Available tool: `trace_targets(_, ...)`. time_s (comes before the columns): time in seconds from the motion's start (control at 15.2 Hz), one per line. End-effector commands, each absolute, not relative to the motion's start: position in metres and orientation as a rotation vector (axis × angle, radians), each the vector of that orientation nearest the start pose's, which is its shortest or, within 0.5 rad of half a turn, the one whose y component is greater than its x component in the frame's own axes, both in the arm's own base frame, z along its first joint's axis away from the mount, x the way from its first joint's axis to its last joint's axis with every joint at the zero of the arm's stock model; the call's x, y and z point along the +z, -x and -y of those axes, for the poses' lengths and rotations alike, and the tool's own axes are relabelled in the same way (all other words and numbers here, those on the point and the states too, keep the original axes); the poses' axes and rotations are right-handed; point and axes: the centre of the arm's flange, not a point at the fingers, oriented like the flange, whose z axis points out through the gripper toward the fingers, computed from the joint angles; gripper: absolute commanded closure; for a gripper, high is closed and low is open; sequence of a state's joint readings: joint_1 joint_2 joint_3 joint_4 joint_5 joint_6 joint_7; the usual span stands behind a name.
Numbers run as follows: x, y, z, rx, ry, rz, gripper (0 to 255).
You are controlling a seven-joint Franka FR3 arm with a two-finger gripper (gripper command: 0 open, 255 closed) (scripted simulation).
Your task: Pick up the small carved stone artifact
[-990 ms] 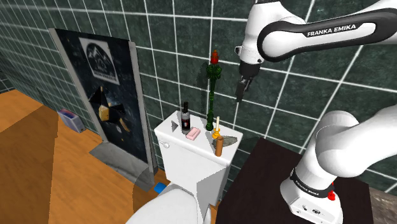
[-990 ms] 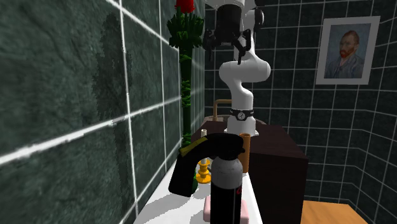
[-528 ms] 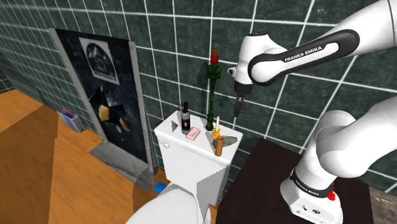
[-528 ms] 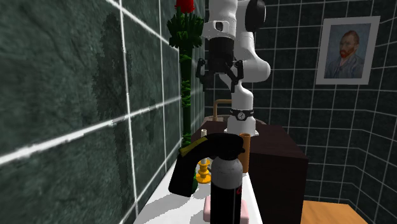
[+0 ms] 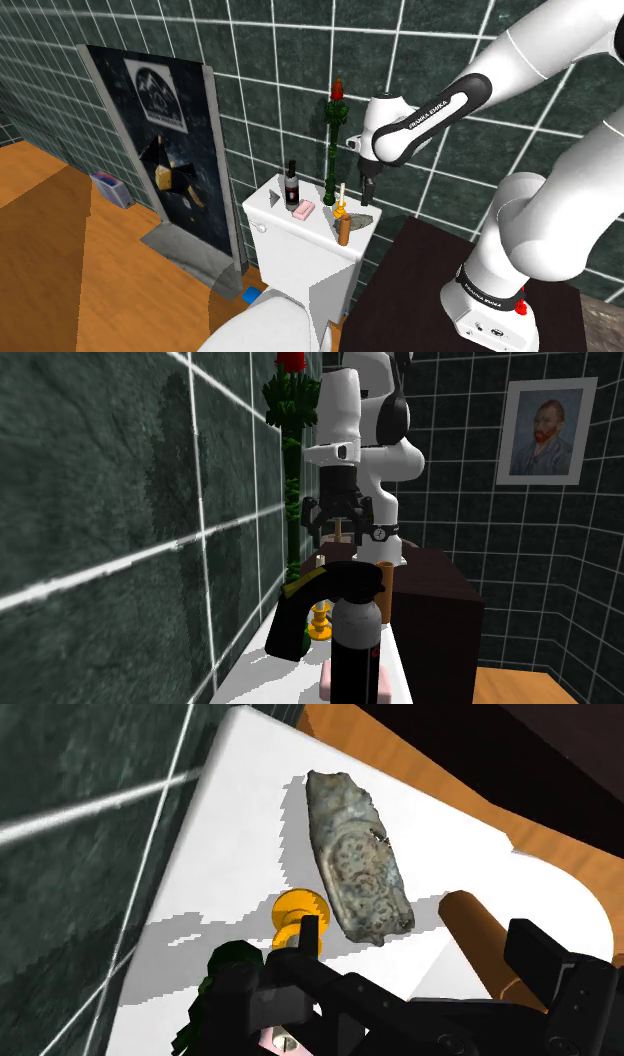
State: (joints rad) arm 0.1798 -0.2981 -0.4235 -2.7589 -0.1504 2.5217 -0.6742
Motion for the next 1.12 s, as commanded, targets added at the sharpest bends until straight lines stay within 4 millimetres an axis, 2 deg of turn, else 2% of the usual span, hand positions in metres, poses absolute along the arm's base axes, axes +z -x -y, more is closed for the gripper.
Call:
trace_targets(0.0,0.278,-0.381,0.087,-0.081,2.972,0.964,0)
trace_targets(0.33,0.213,-0.397,0.091,-0.070,2.873,1.168,0)
trace_targets(0.4,0.205,-0.399,0.092,-0.069,2.860,1.192,0)
trace_targets(0.86,0.168,-0.399,0.092,-0.069,2.861,1.192,0)
trace_targets(0.99,0.165,-0.399,0.092,-0.069,2.861,1.192,0)
trace_targets(1.06,0.165,-0.399,0.091,-0.069,2.861,1.192,255)
